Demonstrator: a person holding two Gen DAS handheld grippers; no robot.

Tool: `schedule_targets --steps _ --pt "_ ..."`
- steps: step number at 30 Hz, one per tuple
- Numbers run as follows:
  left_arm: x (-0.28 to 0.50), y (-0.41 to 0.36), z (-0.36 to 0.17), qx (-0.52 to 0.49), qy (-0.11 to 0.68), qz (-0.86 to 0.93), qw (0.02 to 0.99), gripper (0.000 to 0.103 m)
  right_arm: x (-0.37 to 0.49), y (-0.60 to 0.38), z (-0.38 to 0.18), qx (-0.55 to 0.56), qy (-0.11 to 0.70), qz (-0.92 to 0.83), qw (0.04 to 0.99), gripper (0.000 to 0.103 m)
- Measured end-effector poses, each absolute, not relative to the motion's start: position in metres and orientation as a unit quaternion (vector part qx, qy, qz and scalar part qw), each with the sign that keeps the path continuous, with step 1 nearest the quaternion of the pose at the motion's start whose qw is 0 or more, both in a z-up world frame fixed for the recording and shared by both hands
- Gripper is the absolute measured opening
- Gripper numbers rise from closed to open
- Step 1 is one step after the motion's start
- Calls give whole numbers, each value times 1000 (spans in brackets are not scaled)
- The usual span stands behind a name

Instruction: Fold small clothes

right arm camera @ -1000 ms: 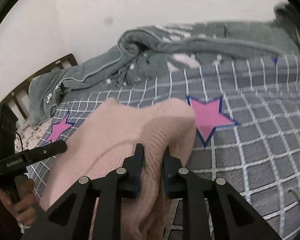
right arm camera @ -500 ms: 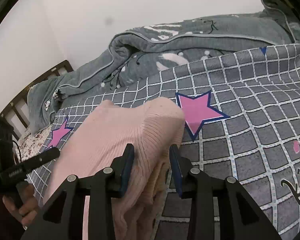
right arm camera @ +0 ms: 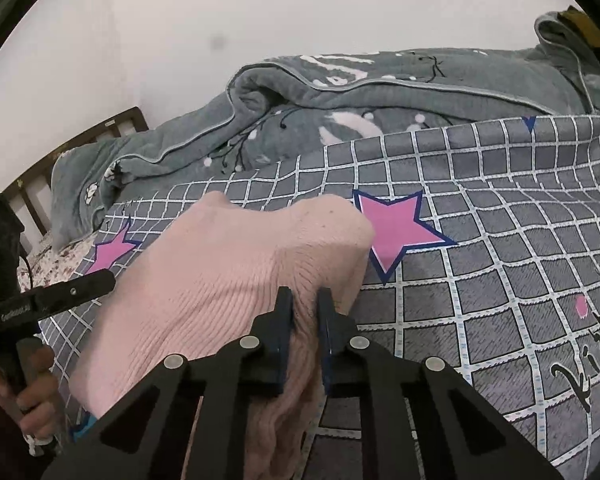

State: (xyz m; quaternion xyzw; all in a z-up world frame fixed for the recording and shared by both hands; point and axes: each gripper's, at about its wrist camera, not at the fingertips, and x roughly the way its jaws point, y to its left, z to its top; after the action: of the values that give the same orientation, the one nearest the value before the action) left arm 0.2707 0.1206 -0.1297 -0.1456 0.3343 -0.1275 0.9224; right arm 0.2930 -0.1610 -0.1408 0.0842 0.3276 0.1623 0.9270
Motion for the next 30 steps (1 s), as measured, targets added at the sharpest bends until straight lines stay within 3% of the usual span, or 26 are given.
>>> schedule_targets --steps 30 --pt "265 93 -132 -114 330 -146 926 74 237 -134 -120 -41 252 182 949 20"
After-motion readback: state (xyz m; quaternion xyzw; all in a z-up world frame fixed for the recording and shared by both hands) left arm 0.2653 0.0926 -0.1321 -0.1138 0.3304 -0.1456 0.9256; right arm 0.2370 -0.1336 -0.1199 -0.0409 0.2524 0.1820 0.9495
